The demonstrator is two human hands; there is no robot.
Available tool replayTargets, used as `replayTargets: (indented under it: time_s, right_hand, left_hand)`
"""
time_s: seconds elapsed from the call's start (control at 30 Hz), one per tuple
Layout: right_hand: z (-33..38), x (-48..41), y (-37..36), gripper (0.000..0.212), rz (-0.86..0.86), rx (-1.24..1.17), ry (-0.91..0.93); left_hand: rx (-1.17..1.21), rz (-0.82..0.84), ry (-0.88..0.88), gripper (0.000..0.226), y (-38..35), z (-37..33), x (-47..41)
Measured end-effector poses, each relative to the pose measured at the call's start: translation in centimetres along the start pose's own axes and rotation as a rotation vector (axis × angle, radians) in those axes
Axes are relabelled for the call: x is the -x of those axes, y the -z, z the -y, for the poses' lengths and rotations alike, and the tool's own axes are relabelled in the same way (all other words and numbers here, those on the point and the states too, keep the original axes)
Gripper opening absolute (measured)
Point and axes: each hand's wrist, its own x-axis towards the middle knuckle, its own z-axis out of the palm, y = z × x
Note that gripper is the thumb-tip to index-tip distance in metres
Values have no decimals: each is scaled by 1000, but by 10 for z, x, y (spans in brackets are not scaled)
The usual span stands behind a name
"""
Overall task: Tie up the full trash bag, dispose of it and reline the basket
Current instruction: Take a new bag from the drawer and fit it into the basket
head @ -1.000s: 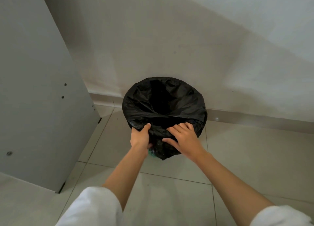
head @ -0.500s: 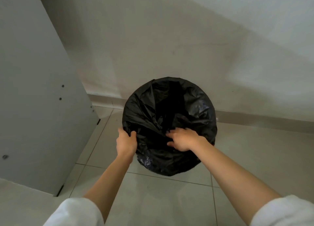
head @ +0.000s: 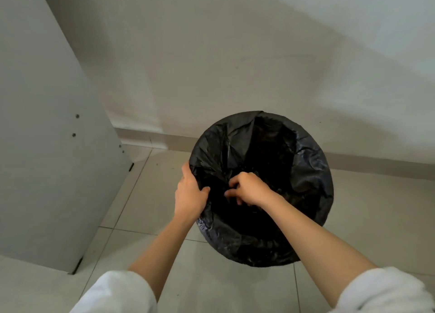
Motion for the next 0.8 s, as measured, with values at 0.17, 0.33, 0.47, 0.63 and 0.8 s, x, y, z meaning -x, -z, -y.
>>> replayTargets:
  time_s: [0.17,0.33,0.47,0.63,0.8]
  right_hand:
    - [14,-27,17,21,-271,-506,-60]
    - [11,-37,38,36,-271,-213,25]
    - [-9,-23,22,56,97,54,83]
    - [-51,-7,5,68,604,642,-280]
    - [-54,2,17,50,298,867,-271]
  left_hand:
    - [-77,-13,-76,66,2,12,-2]
    - [-63,-27,-108,68,1,20,-1]
    - [-31,-46,-131,69,-1,20,-5]
    - [16,-54,-80,69,-2,18,-8]
    - [33,-48,-64,69,-2,15,-7]
